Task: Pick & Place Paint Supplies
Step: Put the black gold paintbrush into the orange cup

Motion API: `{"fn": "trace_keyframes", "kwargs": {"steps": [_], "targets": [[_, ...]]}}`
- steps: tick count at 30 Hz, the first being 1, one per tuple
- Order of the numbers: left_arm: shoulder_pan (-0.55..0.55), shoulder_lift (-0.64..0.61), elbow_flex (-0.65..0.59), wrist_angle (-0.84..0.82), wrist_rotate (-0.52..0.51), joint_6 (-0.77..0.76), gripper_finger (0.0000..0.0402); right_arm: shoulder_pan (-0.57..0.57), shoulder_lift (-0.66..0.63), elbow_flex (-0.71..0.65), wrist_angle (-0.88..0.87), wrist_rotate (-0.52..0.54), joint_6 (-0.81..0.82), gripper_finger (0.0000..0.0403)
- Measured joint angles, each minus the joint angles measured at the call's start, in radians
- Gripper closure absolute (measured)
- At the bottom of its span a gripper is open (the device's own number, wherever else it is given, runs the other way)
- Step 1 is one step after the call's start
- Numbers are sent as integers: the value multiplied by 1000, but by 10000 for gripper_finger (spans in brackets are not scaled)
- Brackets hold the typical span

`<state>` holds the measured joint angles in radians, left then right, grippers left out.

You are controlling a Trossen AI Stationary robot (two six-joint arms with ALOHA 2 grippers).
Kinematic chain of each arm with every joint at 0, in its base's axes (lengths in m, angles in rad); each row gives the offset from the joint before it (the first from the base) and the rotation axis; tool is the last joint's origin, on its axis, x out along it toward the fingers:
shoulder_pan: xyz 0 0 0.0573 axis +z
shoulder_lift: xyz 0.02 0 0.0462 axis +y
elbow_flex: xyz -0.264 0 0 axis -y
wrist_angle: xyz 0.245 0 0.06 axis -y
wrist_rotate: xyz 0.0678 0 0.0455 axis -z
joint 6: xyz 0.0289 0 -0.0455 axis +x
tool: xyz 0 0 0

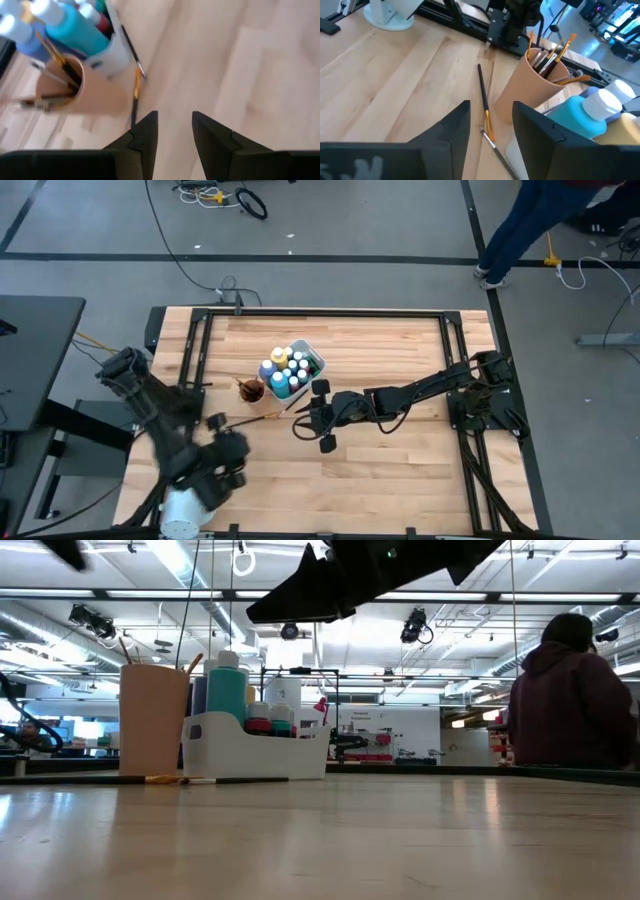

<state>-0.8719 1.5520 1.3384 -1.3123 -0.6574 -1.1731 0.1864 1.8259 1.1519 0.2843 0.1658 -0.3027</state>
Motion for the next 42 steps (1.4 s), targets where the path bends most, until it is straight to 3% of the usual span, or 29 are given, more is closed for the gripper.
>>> {"fn": "trace_keyframes", "kwargs": {"steps": [4,10,15,18,26,35,42], "targets": [[-118,-1,0,-67,13,-112,272,0,0,0,21,0,0,252],[-210,2,-11,-157,-3,-358,272,0,0,0,19,0,0,252],[-222,-7,-162,-144,24,-468,271,0,0,0,20,0,1,252],[-222,-22,-286,-56,39,-505,271,0,0,0,21,0,3,252],[-214,-132,-561,275,-131,-491,271,0,0,0,22,0,3,252],[-142,-288,-866,616,-120,-350,271,0,0,0,22,0,3,252],[-88,-381,-1006,749,-152,-216,271,0,0,0,22,0,3,252]]}}
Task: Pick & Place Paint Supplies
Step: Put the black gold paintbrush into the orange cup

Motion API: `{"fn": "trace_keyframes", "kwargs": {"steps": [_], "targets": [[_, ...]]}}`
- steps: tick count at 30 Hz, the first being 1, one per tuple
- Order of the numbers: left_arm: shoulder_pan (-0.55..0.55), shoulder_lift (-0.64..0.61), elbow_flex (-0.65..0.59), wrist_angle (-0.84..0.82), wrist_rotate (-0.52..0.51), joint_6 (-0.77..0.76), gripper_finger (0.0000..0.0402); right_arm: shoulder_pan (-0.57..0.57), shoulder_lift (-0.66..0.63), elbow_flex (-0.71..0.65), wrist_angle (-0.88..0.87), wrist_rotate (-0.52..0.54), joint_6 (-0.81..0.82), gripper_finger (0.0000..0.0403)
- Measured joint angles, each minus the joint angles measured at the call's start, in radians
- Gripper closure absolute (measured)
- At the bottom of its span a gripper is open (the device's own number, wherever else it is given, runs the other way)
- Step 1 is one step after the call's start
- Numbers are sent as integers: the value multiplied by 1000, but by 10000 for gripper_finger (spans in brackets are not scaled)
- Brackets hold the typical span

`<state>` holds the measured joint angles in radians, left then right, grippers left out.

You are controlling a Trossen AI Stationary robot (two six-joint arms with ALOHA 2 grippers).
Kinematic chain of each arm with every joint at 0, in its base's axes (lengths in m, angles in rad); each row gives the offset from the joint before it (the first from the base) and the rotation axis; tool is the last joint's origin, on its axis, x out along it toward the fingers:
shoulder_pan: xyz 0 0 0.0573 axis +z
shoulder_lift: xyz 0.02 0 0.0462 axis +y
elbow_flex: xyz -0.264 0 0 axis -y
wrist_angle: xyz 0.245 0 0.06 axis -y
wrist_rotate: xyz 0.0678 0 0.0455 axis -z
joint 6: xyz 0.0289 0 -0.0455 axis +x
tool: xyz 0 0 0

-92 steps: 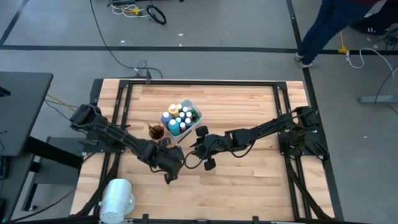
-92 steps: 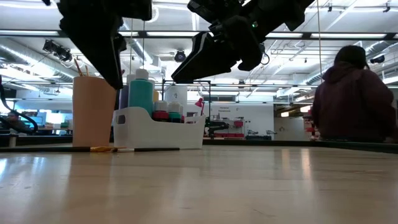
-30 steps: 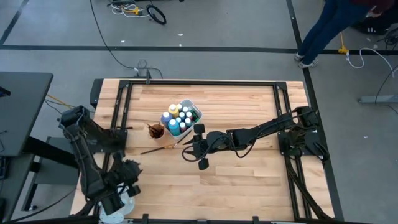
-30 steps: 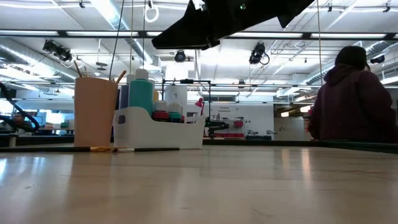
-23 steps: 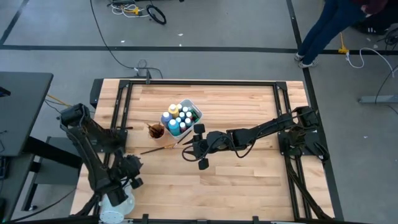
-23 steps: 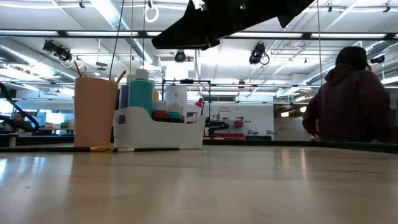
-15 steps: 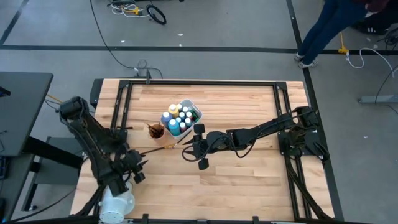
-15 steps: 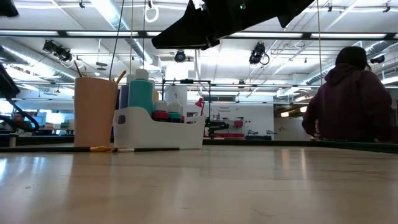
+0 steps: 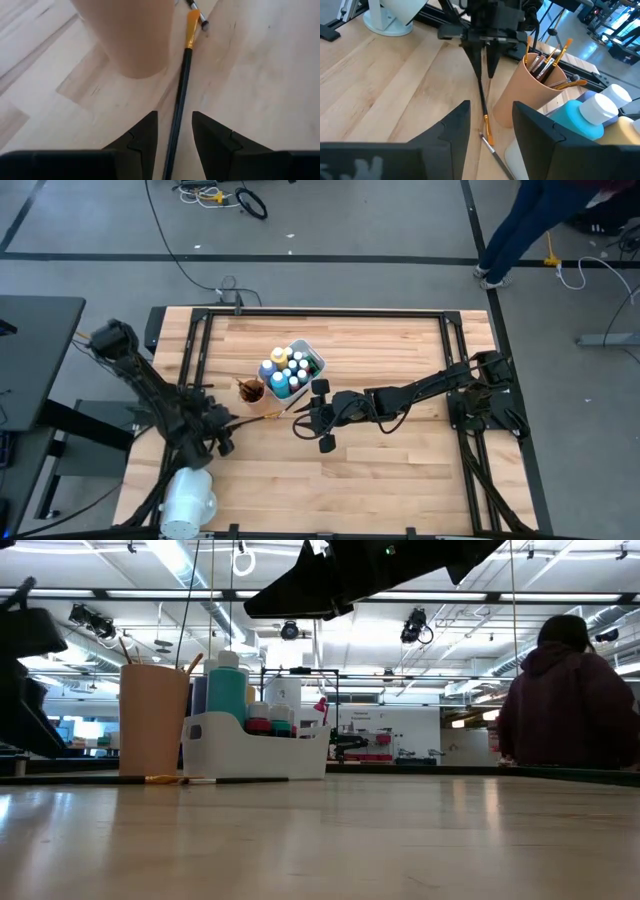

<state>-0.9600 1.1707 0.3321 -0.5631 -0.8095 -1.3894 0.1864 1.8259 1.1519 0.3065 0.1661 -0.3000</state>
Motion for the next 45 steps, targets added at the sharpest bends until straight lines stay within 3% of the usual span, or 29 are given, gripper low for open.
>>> {"fn": "trace_keyframes", "kwargs": {"steps": [7,11,19,27,37,45], "targets": [[64,-8,-117,292,41,218,271,0,0,0,4,0,-1,252],[68,-8,-166,406,39,247,271,0,0,0,17,0,-3,252],[68,-10,-210,415,19,122,294,0,0,-1,111,2,-63,252],[68,-9,-211,416,18,229,385,0,0,0,178,1,-30,252],[69,-6,-216,616,82,430,371,-9,68,0,44,-70,80,252],[89,-6,-214,616,102,407,373,-25,237,0,94,-81,78,252]]}}
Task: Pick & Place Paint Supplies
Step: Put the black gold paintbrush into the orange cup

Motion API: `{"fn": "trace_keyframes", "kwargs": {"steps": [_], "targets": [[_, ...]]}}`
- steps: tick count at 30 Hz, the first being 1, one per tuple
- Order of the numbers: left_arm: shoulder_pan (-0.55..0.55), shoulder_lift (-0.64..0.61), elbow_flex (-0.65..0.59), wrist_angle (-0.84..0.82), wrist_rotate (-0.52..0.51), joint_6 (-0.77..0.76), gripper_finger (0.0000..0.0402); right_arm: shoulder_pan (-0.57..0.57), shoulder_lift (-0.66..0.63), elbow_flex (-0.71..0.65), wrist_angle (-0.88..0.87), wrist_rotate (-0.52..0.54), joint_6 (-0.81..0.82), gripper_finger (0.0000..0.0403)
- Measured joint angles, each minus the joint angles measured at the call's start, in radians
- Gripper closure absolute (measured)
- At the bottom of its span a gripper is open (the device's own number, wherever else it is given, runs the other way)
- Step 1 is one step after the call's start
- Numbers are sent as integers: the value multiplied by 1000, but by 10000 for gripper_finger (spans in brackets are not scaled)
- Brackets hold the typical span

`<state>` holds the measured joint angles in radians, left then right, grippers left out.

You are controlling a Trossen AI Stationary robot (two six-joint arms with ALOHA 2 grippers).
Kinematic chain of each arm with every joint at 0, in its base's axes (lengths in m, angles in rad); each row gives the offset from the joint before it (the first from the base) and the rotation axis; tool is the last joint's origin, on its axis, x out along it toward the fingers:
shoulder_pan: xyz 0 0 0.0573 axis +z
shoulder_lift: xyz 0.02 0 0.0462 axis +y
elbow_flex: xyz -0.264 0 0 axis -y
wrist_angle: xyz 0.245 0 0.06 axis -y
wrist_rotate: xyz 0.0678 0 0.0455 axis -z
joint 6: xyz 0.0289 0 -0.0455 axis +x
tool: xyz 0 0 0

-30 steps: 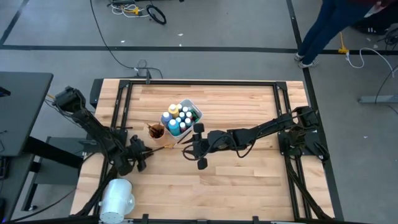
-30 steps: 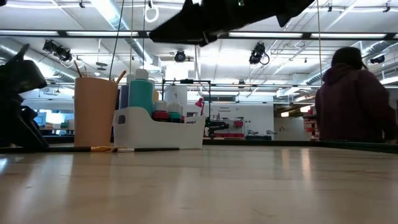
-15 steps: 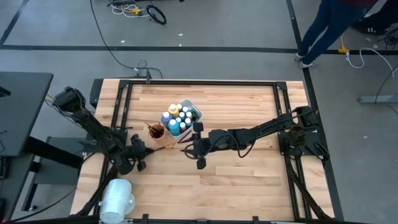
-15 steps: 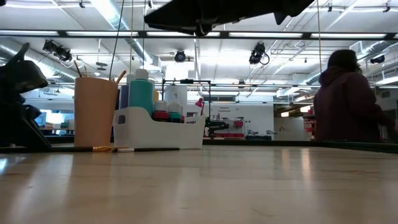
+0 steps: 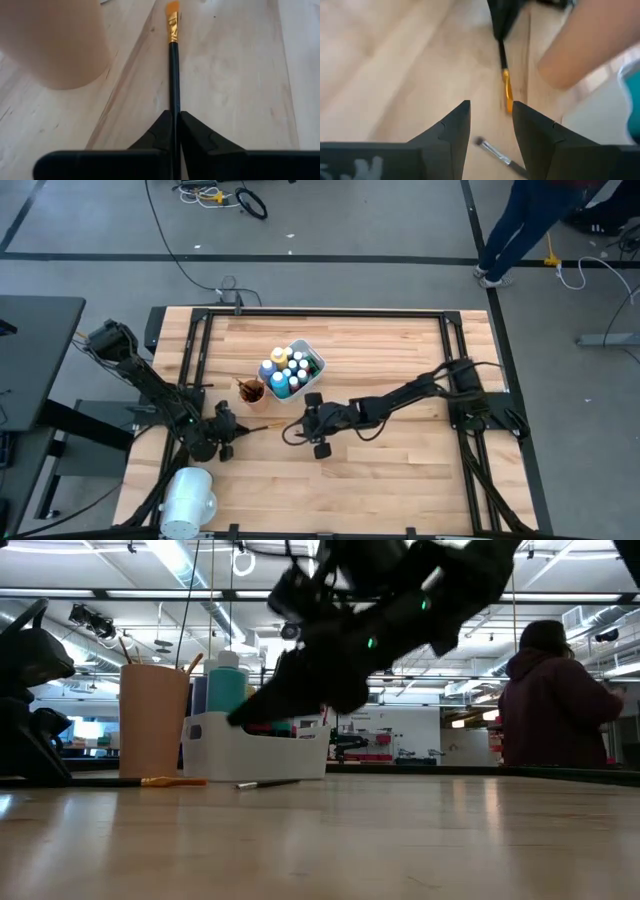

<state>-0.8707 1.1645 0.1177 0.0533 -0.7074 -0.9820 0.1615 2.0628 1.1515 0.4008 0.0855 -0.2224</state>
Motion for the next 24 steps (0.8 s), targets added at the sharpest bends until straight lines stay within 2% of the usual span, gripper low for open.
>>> {"fn": "trace_keyframes", "kwargs": {"steps": [6,11,16,24], "targets": [[0,0,0,30,4,33,373,-41,82,0,1,1,25,252],[0,0,0,33,3,36,372,-54,89,3,-59,1,23,252],[0,0,0,34,-2,37,372,-54,90,1,-36,-3,17,252],[0,0,0,36,-10,37,371,-48,84,0,61,-109,63,252]]}}
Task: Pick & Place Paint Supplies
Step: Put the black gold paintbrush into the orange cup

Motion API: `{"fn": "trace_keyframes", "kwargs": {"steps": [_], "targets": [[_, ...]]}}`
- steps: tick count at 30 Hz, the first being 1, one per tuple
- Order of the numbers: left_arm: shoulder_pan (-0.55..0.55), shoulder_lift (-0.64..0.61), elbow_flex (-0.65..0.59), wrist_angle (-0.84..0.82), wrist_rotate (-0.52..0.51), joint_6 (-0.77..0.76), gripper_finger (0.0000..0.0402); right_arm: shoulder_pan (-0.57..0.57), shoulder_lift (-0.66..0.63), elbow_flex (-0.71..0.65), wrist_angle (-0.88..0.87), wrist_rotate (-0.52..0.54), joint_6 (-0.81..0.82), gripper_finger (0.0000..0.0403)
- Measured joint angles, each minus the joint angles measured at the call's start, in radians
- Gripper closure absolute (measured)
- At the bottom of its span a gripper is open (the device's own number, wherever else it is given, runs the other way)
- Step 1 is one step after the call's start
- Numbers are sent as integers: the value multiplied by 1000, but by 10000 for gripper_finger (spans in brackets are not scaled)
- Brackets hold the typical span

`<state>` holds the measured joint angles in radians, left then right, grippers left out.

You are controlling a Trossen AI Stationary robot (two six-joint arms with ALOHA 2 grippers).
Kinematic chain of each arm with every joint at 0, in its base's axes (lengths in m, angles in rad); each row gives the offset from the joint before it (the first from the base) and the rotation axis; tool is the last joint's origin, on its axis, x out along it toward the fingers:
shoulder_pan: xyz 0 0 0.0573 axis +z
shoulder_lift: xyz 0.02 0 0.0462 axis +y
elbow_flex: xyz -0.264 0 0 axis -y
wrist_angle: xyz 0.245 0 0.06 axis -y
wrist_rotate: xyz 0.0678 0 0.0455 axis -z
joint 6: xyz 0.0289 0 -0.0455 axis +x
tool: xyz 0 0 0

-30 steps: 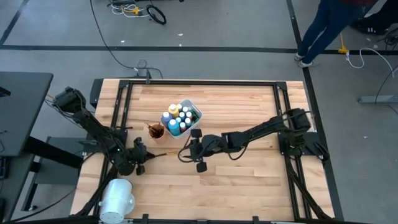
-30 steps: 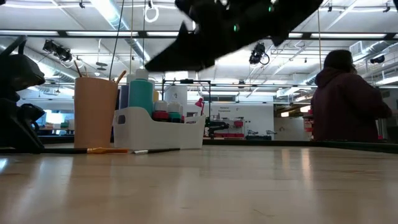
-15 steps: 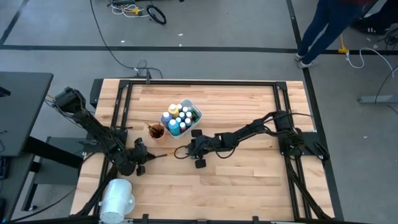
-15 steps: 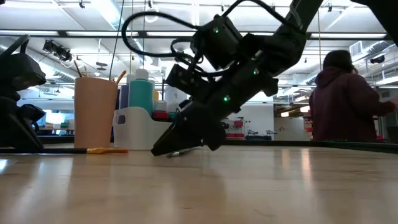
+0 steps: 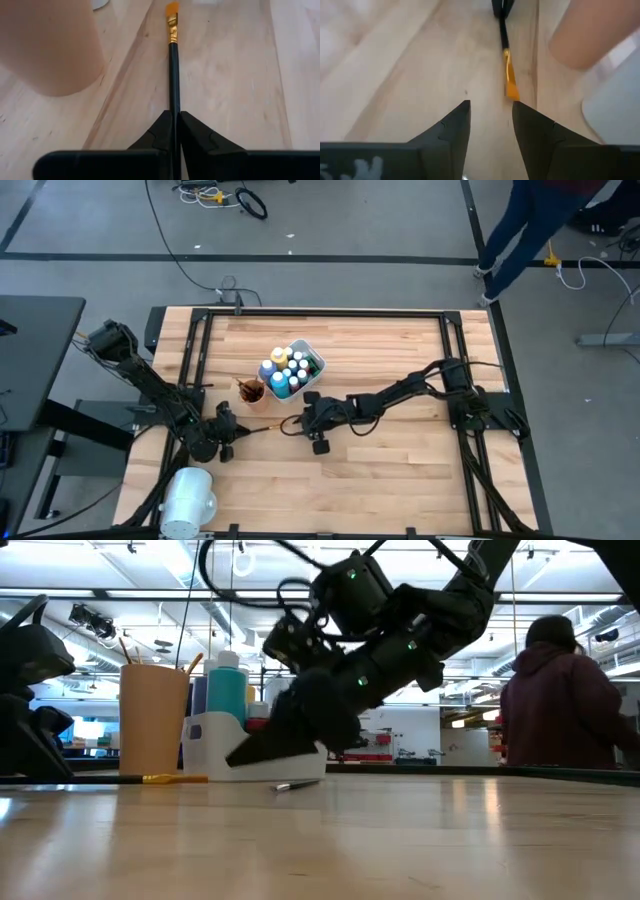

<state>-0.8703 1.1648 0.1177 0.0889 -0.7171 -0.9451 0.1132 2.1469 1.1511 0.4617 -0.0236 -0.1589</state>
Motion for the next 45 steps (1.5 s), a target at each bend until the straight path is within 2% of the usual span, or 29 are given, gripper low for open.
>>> {"fn": "trace_keyframes", "kwargs": {"steps": [6,12,20,24,34,45], "targets": [[0,0,1,40,-5,27,371,-8,-1,0,10,47,-14,252],[0,0,2,128,-57,129,371,-11,-1,0,15,34,-50,252],[44,0,2,150,-59,187,370,-11,-1,0,90,-17,-85,252],[62,0,2,160,-51,199,370,-7,-1,0,114,0,-112,252],[63,0,2,167,-49,200,370,-7,-1,0,98,9,-115,289],[63,-1,2,219,-49,247,370,-7,-1,0,98,8,-116,297]]}}
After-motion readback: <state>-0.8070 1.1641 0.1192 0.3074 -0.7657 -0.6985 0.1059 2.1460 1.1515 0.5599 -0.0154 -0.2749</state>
